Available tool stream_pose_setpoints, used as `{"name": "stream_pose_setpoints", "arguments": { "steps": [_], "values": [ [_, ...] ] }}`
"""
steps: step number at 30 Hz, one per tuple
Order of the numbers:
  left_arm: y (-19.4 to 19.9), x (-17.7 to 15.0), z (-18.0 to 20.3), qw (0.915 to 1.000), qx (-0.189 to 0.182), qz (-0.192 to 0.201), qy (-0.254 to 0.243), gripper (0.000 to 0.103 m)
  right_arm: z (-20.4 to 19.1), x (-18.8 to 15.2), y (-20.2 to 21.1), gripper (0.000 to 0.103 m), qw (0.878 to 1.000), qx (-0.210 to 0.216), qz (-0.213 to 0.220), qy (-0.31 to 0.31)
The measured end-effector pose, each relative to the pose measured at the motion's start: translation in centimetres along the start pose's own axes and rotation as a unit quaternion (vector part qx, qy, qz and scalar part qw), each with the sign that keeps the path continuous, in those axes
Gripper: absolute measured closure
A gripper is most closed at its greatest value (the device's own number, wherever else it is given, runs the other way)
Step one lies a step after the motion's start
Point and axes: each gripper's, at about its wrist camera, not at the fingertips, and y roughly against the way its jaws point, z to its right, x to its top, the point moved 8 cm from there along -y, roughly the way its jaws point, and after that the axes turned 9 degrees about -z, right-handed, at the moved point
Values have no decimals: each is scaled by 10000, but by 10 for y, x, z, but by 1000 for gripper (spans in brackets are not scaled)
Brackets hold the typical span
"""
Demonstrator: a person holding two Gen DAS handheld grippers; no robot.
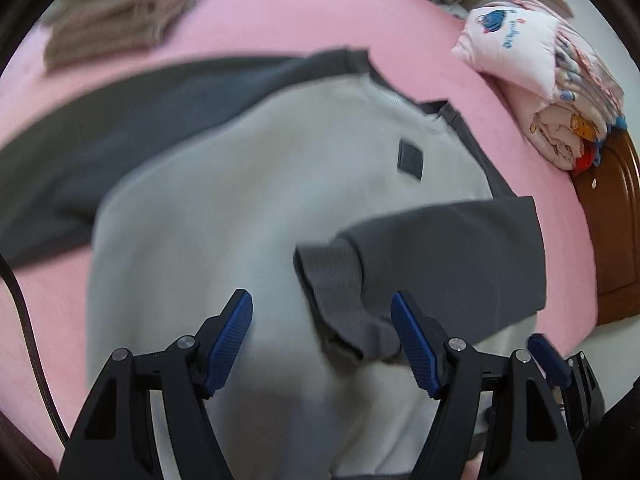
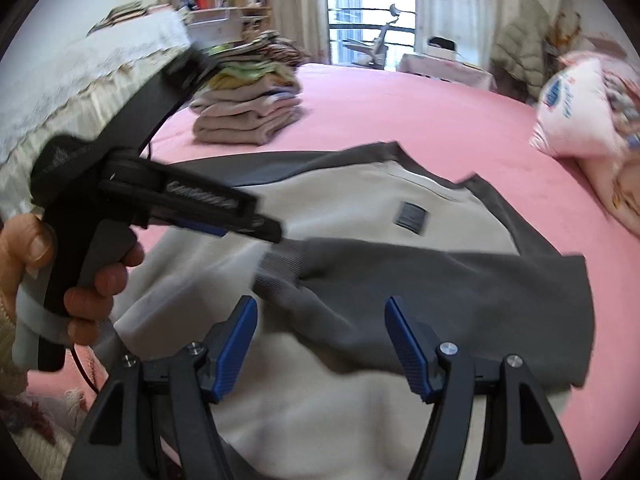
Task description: Fold small clothes
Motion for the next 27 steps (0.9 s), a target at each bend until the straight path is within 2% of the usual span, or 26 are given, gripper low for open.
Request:
{"name": "stream_pose_setpoints", "arguments": {
  "steps": [3, 6, 10, 14, 22, 24, 25, 26, 27],
  "values": [
    [-16, -13, -1, 9971, -574, -351, 362, 32, 22, -10, 12, 36, 9995, -178, 38, -254],
    [-31, -25, 11, 9873, -1343, -665, 522, 34, 43, -21, 19, 36, 9980, -333, 50, -534],
    [-43, -27, 27, 9762, -1931, -745, 653, 43, 67, -32, 24, 36, 9944, -302, 70, -1010],
    [-53, -22, 34, 9711, -2126, -682, 839, 47, 87, -39, 27, 36, 9908, -461, 101, -1271],
    [-66, -14, 38, 9659, -2280, -653, 1038, 48, 134, -58, 32, 36, 9827, -710, 47, -1709],
    [-67, -10, 36, 9681, -2217, -506, 1054, 60, 145, -64, 35, 36, 9805, -781, 46, -1805],
    [-67, -8, 35, 9694, -2178, -417, 1053, 76, 154, -69, 36, 36, 9784, -843, 20, -1885],
    [-66, -6, 34, 9706, -2148, -294, 1049, 83, 160, -74, 37, 36, 9769, -884, -10, -1945],
    [-62, -2, 34, 9719, -2115, -152, 1025, 85, 165, -78, 37, 36, 9754, -921, -44, -2002]
  ]
}}
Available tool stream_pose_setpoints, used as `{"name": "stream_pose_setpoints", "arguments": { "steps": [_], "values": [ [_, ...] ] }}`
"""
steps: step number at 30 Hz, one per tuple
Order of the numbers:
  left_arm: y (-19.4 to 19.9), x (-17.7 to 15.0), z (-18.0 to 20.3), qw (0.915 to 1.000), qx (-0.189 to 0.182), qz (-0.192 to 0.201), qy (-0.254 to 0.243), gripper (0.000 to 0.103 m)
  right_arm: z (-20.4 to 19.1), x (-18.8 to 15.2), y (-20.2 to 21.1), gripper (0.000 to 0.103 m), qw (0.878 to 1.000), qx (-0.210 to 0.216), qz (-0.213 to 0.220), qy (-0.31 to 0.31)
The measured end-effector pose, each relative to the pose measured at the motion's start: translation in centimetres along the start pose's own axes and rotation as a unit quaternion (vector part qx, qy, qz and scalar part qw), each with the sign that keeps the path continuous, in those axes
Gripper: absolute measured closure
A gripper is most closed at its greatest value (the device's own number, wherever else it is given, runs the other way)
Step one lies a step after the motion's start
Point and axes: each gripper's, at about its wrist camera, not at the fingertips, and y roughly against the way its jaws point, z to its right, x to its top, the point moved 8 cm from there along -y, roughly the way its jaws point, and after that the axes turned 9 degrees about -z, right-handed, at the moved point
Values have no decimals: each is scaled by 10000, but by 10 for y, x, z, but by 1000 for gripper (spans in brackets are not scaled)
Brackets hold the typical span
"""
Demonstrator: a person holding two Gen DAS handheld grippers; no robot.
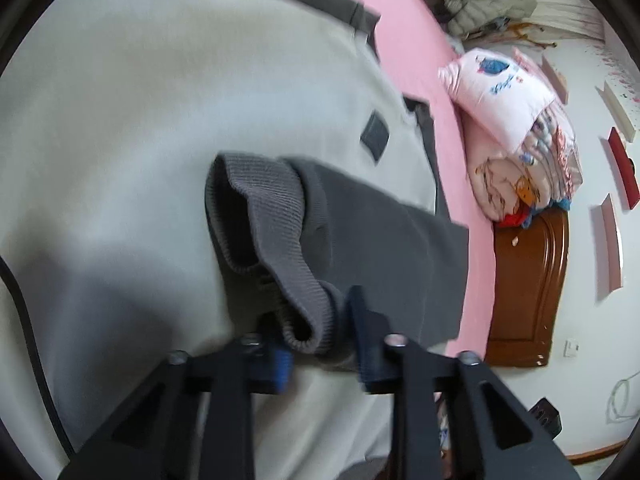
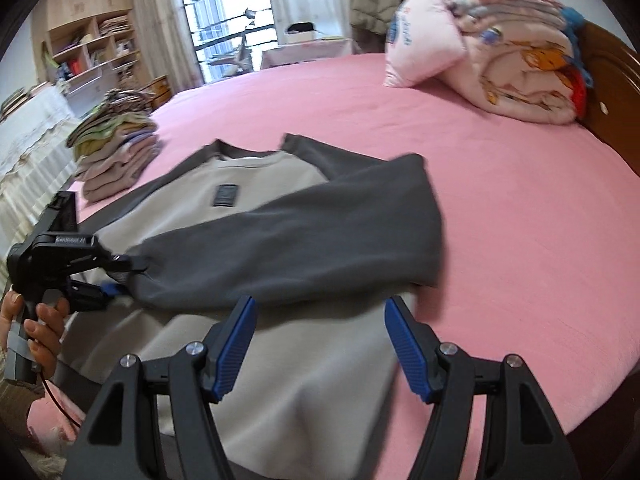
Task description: Fold small clothes
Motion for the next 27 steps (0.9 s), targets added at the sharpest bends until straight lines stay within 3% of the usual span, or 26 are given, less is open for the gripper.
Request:
{"name": "stream_pose_setpoints", "arguments": {
  "steps": [6, 16, 20, 27],
  "values": [
    [32, 14, 54, 9928, 316, 698, -920, 89, 39, -7, -15, 36, 9984, -109, -177, -529],
    [115, 60, 145, 9694, 217, 1759, -1700, 90, 52, 25, -50, 36, 9971, -150, -192, -720],
    [134, 71, 156, 9640, 290, 1933, -1803, 90, 46, 36, -66, 36, 9980, -225, -263, -530],
    [136, 85, 170, 9632, 328, 1966, -1804, 90, 31, 39, -99, 36, 9974, -227, -656, -209]
  ]
}}
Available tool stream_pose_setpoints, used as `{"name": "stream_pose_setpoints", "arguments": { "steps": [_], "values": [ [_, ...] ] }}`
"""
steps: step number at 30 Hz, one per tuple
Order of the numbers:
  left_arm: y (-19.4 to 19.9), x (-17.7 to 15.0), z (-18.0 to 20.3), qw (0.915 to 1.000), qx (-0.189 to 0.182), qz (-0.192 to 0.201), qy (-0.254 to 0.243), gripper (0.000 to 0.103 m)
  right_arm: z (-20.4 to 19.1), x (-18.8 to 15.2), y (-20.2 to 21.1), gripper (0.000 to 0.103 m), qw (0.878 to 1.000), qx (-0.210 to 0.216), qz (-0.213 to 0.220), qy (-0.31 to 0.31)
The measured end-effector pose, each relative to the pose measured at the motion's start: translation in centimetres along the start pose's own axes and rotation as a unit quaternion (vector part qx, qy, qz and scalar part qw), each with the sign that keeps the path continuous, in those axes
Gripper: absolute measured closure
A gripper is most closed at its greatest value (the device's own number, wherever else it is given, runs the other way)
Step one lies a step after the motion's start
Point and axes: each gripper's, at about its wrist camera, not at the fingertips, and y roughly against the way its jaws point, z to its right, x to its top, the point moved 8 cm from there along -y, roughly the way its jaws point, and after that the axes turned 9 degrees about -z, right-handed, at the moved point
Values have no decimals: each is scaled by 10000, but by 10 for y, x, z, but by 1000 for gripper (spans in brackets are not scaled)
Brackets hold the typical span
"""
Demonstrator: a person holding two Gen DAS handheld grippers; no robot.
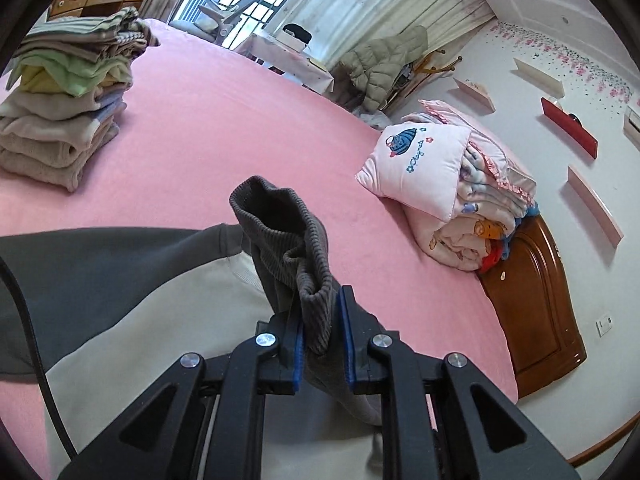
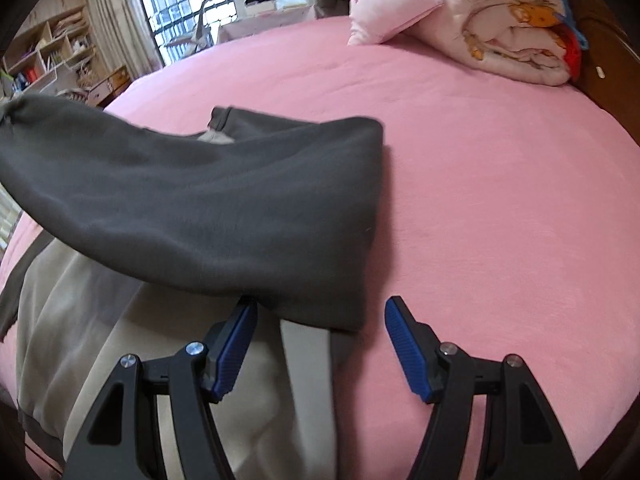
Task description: Fold small clothes
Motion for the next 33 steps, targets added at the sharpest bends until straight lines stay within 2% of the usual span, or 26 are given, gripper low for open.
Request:
{"name": "stream_pose_setpoints", "arguments": {
  "steps": [3, 5, 6, 7, 8, 10, 14, 20, 23, 28, 33],
  "values": [
    [1, 8, 11, 9999, -10, 75, -124, 90, -5, -5, -8, 37, 9999, -114, -103, 70],
    [0, 8, 15, 9997, 40, 121, -208, 90, 4, -12, -16, 39, 9990, -326, -302, -104],
    [0, 9, 15, 9995, 83, 149, -252, 90, 10, -15, -17, 43, 9986, -301, -357, -243],
    [0, 10, 14, 9995, 117, 161, -265, 90, 17, -20, -17, 54, 9979, -228, -401, -446],
    [0, 10, 12, 9994, 161, 167, -260, 90, 23, -24, -15, 59, 9973, -168, -425, -580],
    [-2, 8, -2, 9994, 255, 122, -184, 90, 34, -33, -10, 59, 9958, -50, -440, -807],
    [-11, -10, -45, 9982, 594, -47, 44, 90, 38, -45, -5, 59, 9955, -136, -480, -805],
    [-38, -58, -116, 9915, 1051, -646, 410, 90, 25, -42, 0, 56, 9971, -374, -471, -459],
    [-45, -75, -133, 9891, 1147, -765, 517, 90, 12, -30, 2, 56, 9982, -437, -346, -203],
    [-46, -85, -144, 9886, 1148, -727, 647, 90, 4, -8, -7, 56, 9976, -617, -293, -94],
    [-46, -88, -149, 9870, 1244, -713, 723, 90, 9, 11, -11, 56, 9984, -432, -172, -323]
  ]
}}
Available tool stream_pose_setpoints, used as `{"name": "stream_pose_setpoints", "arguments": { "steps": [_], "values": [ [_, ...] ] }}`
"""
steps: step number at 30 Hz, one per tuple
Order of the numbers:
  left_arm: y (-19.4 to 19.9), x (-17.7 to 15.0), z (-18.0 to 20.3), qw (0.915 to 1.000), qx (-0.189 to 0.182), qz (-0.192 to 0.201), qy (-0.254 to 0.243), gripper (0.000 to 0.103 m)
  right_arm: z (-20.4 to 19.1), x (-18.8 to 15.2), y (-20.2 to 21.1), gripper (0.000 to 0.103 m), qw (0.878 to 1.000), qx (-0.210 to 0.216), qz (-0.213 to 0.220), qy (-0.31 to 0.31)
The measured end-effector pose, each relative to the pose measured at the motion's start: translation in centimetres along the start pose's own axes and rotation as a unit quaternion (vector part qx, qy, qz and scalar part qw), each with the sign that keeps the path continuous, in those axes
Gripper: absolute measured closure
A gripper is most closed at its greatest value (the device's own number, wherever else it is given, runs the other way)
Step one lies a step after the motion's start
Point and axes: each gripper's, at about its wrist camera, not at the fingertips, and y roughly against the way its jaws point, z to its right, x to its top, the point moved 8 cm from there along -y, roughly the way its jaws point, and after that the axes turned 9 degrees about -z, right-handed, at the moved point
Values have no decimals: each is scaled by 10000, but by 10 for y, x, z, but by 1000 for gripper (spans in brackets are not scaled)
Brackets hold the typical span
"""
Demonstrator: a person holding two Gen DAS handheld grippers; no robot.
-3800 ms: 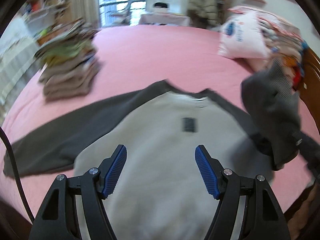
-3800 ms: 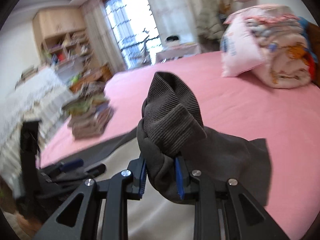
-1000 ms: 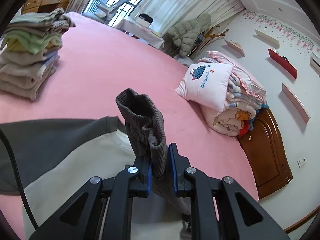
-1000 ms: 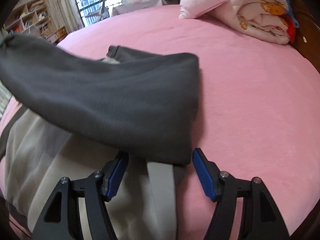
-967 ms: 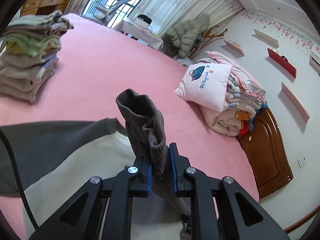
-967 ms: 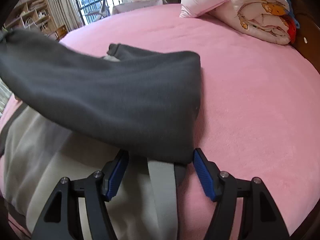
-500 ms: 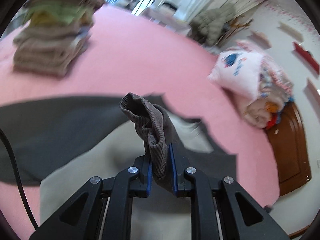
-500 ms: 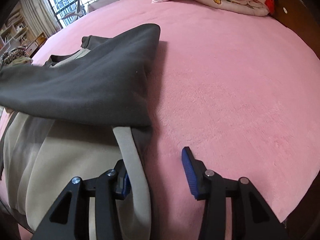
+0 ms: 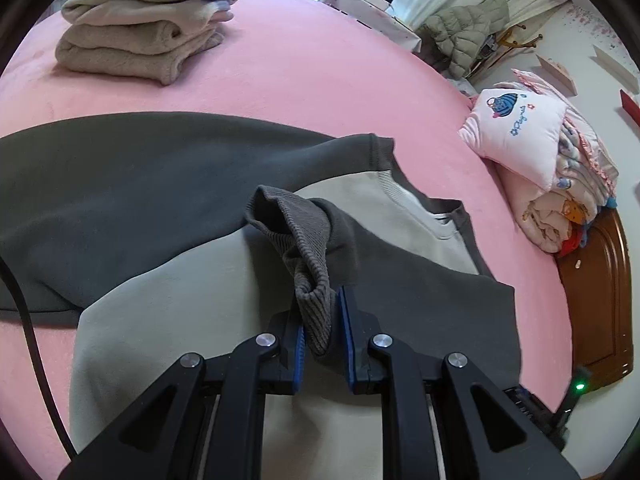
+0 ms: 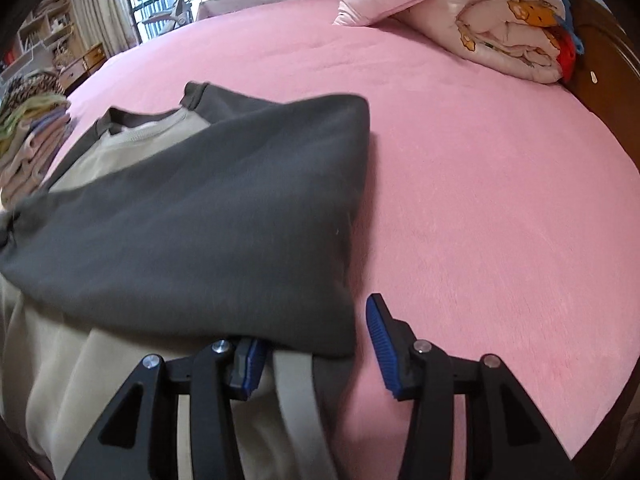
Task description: Fold small clothes
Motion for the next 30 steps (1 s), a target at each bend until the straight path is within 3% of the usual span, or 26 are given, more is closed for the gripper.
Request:
{"name": "stream_pose_setpoints", "arguments": {
  "steps": [4, 11, 17, 21, 26, 30],
  "values": [
    [-12, -11, -9, 9999, 43, -118, 58, 90, 11, 1, 4, 56, 9995, 145, 105, -246],
    [-25, -31, -28, 9994, 123, -254, 175, 89, 20, -15, -9, 54, 9992, -1, -329, -207],
    [-6, -37, -36, 9995, 130, -275, 51, 77, 20, -19, 23, 52, 9993, 161, -289, 177],
    [21, -32, -46, 9988, 487, -31, -58, 76, 21, -18, 49, 52, 9991, 103, -112, 406],
    [47, -16, -44, 9986, 464, 249, -20, 75, 20, 10, 69, 52, 9993, 234, 222, 212],
    [38, 2, -8, 9992, 147, 241, -286, 74, 1, 47, 59, 57, 9980, 388, 463, 172]
  ]
}}
